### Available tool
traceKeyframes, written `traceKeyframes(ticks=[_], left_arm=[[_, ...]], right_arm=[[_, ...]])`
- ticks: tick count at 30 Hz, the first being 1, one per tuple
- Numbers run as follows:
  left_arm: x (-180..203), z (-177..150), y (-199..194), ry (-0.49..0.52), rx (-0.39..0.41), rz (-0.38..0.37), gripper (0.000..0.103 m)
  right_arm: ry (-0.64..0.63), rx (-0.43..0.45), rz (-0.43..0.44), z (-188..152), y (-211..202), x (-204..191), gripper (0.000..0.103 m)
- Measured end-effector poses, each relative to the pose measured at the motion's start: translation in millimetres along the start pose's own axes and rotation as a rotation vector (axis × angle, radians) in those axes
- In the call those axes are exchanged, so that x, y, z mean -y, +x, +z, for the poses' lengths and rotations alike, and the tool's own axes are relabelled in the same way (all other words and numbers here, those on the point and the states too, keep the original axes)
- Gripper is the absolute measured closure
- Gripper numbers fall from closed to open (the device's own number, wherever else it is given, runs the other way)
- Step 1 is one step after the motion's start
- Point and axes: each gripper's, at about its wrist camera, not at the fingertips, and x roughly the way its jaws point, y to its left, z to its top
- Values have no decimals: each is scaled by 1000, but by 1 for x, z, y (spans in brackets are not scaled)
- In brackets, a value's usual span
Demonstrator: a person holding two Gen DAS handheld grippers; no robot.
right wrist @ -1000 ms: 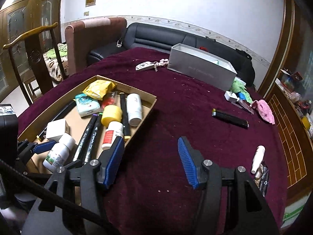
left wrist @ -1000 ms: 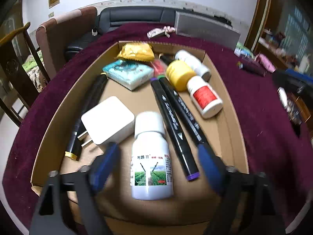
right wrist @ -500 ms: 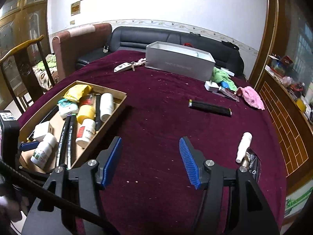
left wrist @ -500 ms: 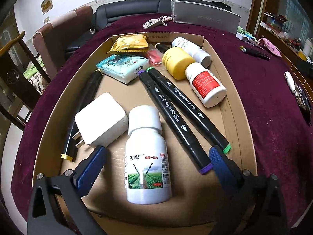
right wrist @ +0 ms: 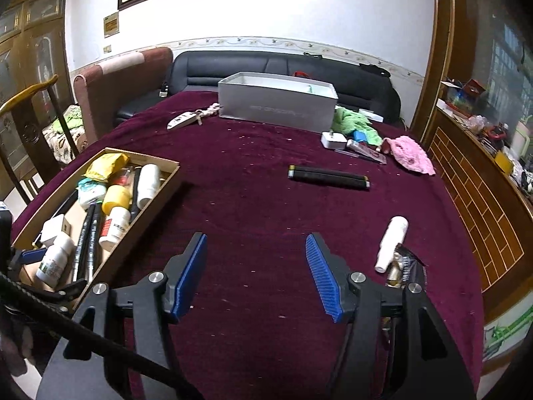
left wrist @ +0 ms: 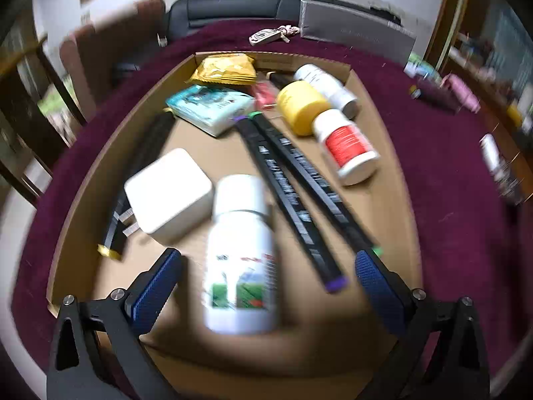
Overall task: Organize objects
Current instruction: 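Move both open grippers back toward the spray bottle and black snack bag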
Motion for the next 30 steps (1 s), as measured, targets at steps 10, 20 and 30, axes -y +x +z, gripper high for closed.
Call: traceKeyframes(ticks=[10, 20, 30], left_arm=[[24, 10, -73, 1, 201, -140, 2], [74, 12, -82, 147, 207, -250, 2], [98, 0, -74, 192, 156, -276, 2]], right_arm=[[135, -1, -51, -8, -9, 74, 40], [369, -27, -201, -47, -29, 200, 36], [451, -173, -70, -58, 9, 216, 36]])
